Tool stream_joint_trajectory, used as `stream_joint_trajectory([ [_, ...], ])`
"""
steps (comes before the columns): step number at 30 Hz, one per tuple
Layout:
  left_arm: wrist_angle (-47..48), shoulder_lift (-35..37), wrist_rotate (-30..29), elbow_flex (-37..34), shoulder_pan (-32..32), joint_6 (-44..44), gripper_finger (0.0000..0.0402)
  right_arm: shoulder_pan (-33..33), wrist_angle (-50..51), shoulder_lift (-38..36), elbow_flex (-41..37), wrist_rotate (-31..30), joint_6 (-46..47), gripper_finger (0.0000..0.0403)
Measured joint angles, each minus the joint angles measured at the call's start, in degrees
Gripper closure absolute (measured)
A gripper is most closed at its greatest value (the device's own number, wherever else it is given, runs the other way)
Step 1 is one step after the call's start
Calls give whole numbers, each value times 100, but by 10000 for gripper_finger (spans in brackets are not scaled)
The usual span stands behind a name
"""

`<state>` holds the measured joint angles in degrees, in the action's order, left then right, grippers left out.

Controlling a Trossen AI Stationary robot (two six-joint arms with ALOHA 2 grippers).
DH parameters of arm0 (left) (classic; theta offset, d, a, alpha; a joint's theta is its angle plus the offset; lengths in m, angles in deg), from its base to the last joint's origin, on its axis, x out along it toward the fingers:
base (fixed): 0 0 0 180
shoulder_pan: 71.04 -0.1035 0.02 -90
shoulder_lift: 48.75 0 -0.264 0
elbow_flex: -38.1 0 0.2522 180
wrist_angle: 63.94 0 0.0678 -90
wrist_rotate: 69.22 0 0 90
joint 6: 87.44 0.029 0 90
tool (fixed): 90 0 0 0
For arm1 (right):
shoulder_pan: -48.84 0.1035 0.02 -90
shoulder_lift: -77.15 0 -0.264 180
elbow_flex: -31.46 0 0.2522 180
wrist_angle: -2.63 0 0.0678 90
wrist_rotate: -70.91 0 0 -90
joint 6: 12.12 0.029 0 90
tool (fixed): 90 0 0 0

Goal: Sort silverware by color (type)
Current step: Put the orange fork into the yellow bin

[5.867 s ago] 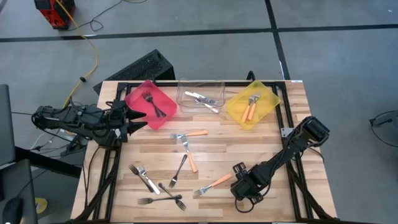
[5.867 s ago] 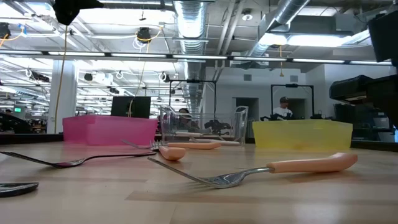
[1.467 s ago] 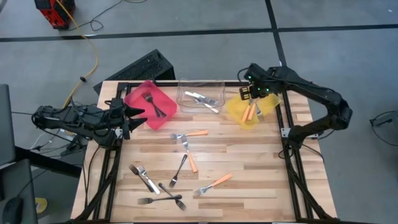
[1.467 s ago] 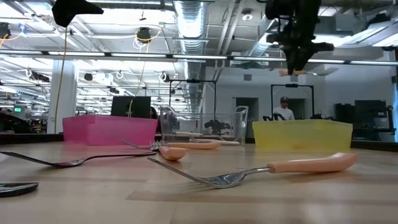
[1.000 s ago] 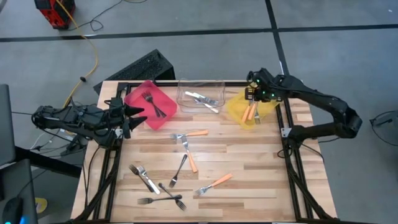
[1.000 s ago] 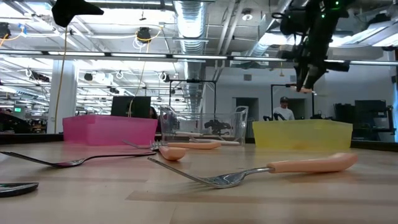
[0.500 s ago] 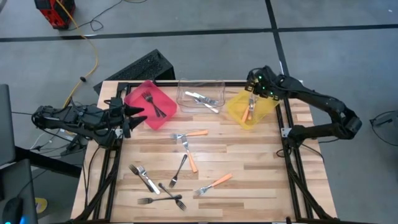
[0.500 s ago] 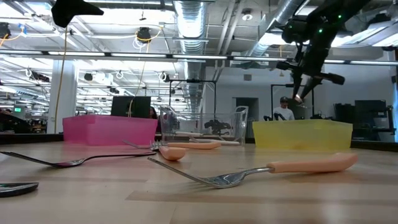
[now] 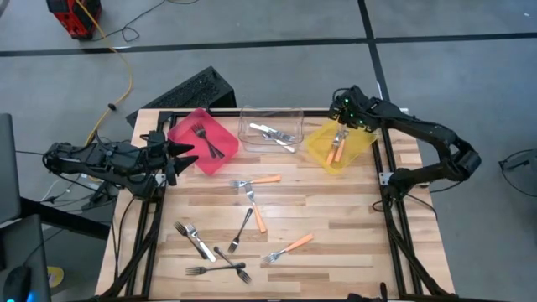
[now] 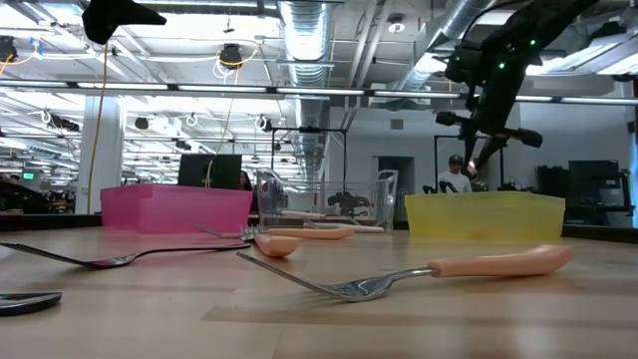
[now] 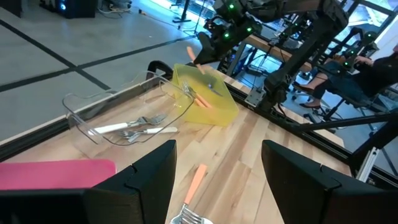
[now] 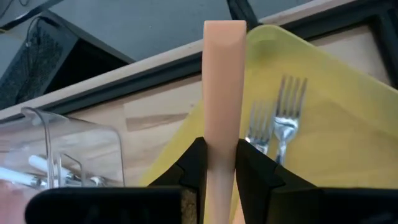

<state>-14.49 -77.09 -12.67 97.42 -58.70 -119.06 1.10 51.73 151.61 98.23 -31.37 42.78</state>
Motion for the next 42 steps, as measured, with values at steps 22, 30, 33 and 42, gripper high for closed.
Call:
stream_joint_trajectory([
  [22, 2, 0, -50, 0, 0, -100, 182, -149, -184, 340, -473, 201, -162, 318],
  [30, 2, 0, -72, 0, 0, -143, 182, -234, -559, 342, -723, 181, 41, 293],
  [33, 2, 0, -98, 0, 0, -166, 182, -227, -594, 357, -796, 184, 34, 289],
  [42, 2, 0, -107, 0, 0, -201, 182, -234, -519, 360, -935, 160, 47, 286],
])
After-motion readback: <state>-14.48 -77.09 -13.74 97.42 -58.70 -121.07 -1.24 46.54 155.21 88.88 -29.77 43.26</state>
